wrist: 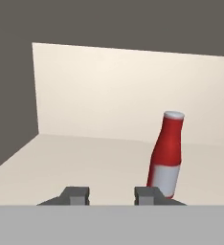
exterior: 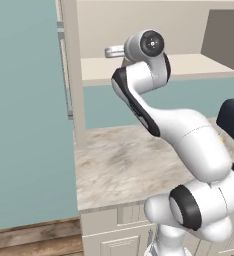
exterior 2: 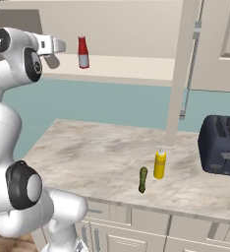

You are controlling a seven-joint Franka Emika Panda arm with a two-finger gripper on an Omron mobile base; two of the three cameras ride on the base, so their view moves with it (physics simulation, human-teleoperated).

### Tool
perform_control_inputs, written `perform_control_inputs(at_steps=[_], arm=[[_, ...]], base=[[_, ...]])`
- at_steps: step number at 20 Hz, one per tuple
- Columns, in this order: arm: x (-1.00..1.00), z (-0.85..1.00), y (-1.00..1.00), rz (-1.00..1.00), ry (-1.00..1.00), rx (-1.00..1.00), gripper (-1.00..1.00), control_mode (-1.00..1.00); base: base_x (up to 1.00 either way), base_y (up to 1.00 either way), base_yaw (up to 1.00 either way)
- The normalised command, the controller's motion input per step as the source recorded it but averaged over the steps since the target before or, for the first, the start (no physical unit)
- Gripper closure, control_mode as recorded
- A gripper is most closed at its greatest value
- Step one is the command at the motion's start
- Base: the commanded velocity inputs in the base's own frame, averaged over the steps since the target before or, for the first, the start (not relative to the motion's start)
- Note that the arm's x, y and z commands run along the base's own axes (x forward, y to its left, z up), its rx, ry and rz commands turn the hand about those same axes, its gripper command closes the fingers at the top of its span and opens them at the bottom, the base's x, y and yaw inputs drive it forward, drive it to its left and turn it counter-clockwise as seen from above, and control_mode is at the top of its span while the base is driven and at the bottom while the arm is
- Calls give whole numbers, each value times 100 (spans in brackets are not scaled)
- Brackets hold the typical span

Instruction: There are various items on the counter. Only move the condiments/shakers into the cabinet.

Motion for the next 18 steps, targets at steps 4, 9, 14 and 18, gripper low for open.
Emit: perform_control_inputs(at_steps=[4,9,14,18], arm=[[23,-3,3,-1,0,3,100,-100],[32,-17,0,-1,0,4,100,-100],[26,-17,0,0,0,0,100,-100],[23,-13,0,0,0,0,100,-100]], base=[[0,0,0],[0,0,0],[0,0,0],[0,0,0]])
